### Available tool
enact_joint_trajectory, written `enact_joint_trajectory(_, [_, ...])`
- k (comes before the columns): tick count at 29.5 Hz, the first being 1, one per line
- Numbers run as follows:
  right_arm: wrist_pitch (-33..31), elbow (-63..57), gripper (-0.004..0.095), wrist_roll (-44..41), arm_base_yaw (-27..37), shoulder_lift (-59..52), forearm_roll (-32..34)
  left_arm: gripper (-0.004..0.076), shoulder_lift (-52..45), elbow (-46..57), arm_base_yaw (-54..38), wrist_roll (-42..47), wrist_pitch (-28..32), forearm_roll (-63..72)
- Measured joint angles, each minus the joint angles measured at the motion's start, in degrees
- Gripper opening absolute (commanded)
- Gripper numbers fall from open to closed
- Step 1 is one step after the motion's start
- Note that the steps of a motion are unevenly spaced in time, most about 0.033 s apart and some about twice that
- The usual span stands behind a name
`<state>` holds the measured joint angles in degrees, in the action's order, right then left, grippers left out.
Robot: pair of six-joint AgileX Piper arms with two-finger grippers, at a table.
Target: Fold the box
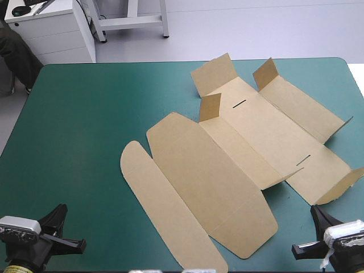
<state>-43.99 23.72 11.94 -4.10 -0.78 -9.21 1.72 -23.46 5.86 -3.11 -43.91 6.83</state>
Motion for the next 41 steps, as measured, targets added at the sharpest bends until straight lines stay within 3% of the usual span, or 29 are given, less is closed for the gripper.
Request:
enact_joint_trajectory(10, [0.0,0.0,-0.0012,0.0,0.0,0.0,0.0,-0.0009,0.0,0.0,0.0,0.0,0.0,0.0])
enact_joint_trajectory(13, [0.0,0.0,0.0049,0.0,0.0,0.0,0.0,-0.0009,0.0,0.0,0.0,0.0,0.0,0.0])
enact_joint_trajectory(16, [0.0,0.0,0.0219,0.0,0.0,0.0,0.0,-0.001,0.0,0.0,0.0,0.0,0.0,0.0])
enact_joint_trajectory(21, [0.0,0.0,0.0701,0.0,0.0,0.0,0.0,-0.0009,0.0,0.0,0.0,0.0,0.1,0.0])
enact_joint_trajectory(24, [0.0,0.0,0.0831,-0.2,0.0,0.0,0.2,-0.0009,0.0,0.0,0.0,0.0,0.1,0.0])
enact_joint_trajectory(35, [0.0,0.0,0.0836,-5.1,0.0,0.0,3.6,-0.0009,0.0,0.0,0.0,0.0,0.1,0.0])
enact_joint_trajectory(41, [-0.6,1.6,0.0836,-14.4,0.0,0.9,7.3,-0.001,0.0,0.0,0.0,0.0,0.1,0.0])
